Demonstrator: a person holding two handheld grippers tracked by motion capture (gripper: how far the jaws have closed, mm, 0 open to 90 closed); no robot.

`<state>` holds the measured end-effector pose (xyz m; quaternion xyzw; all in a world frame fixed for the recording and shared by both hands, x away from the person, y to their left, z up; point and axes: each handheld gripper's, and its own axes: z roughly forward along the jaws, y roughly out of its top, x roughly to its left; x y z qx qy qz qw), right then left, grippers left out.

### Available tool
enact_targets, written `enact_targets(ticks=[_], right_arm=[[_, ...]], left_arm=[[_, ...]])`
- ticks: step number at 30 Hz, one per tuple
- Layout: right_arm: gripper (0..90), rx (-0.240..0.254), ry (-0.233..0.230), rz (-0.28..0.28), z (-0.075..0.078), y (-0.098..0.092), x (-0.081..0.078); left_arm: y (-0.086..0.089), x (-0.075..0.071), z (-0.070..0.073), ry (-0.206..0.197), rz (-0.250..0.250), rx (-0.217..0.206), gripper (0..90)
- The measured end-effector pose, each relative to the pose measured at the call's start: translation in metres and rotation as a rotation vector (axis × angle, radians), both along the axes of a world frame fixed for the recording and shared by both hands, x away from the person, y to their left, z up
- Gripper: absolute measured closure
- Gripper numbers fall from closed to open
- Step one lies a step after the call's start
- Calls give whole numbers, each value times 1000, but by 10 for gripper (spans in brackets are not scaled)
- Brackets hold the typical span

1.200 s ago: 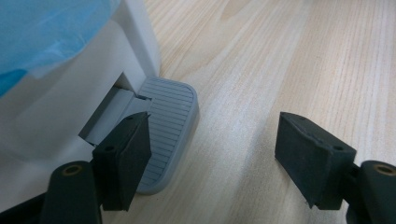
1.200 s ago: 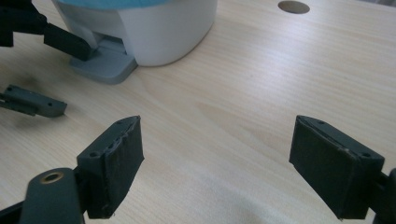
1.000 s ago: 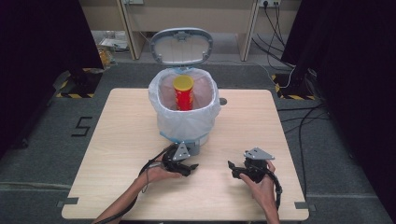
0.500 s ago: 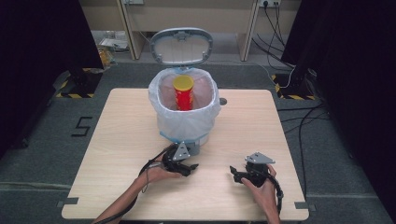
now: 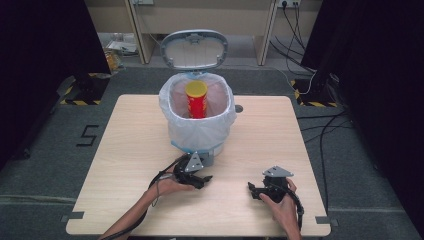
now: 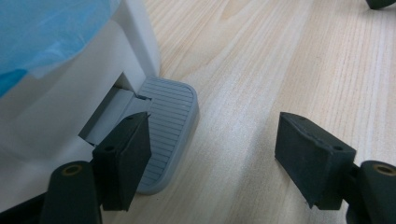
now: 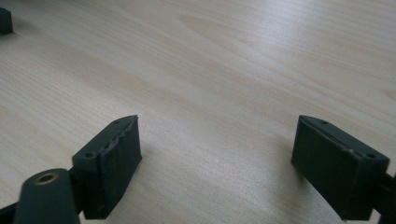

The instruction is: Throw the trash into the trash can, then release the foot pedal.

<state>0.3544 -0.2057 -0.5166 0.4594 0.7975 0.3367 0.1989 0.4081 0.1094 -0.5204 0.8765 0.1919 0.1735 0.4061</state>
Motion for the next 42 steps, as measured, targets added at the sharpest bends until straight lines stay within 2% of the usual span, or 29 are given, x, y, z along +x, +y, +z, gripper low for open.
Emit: enact_targets(ticks=[5, 42], right_arm=[[108, -5, 7, 17, -1, 1, 0], [88, -7, 10, 17, -1, 1, 1]], left_arm=[[0, 0, 0, 0, 0, -1, 261], [-1, -1, 0, -5, 8, 0, 261]])
